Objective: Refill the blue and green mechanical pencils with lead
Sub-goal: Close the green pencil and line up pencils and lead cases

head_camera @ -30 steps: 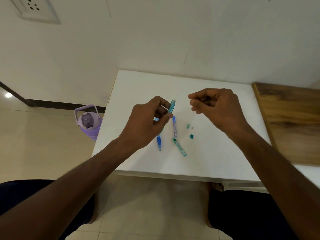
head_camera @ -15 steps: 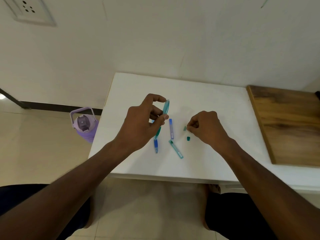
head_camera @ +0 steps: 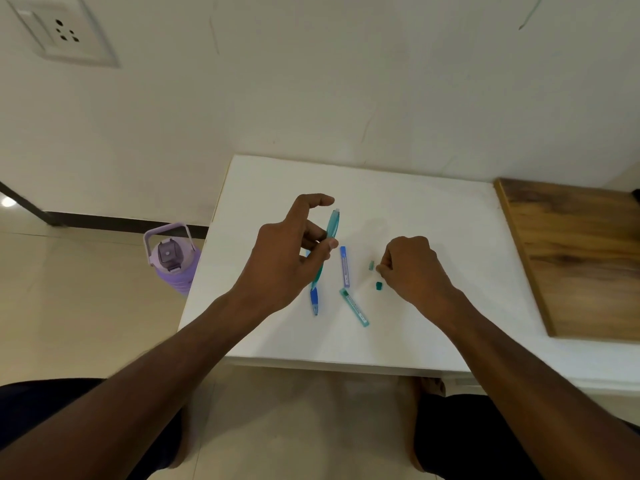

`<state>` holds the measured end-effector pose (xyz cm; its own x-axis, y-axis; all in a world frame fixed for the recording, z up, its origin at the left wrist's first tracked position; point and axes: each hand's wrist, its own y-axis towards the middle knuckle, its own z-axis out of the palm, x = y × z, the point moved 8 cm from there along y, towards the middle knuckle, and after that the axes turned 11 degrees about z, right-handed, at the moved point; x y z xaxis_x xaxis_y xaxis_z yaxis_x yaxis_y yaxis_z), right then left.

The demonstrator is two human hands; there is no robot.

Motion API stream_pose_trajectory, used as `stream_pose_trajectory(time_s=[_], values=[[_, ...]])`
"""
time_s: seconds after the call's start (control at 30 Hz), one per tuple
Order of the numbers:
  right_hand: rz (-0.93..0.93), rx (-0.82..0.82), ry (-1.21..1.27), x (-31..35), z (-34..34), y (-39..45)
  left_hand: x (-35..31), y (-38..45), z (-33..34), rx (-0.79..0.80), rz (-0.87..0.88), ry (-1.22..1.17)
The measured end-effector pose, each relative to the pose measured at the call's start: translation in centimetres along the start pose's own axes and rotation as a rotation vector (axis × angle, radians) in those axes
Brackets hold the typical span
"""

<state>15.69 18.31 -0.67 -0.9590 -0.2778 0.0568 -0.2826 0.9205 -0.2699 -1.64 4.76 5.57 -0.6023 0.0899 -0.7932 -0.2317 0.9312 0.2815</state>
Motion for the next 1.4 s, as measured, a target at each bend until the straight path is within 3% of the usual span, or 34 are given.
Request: stream_pose_trajectory(time_s=[0.07,0.2,0.3,1.07,1.27,1.4], values=[[-0.02,0.023,0.072,0.0,-0.6,0.1,0.0,0.0,0.0,-0.005,0.041,-0.004],[-0.062,0.083,0.831,1.3,-4.7,-0.9,0.2,0.1,0.4,0.002,0.083,0.013],[-0.135,0.112,1.067,2.8,-6.5,-2.5,0.4,0.0,1.0,0.017,0.092,0.004],[-0.217,0.24,1.042,4.2,-5.8,-3.6,-0.6,-0.1,0.8,0.069,0.063,0.1],[-0.337,0.173,0.833,4.0,-6.2,-3.9,-0.6,-0.2,1.2,0.14,0.129,0.291],[-0.302,0.24,0.903,3.8,-5.8,-3.6,-0.7,-0.2,1.2,0.129,0.153,0.356]])
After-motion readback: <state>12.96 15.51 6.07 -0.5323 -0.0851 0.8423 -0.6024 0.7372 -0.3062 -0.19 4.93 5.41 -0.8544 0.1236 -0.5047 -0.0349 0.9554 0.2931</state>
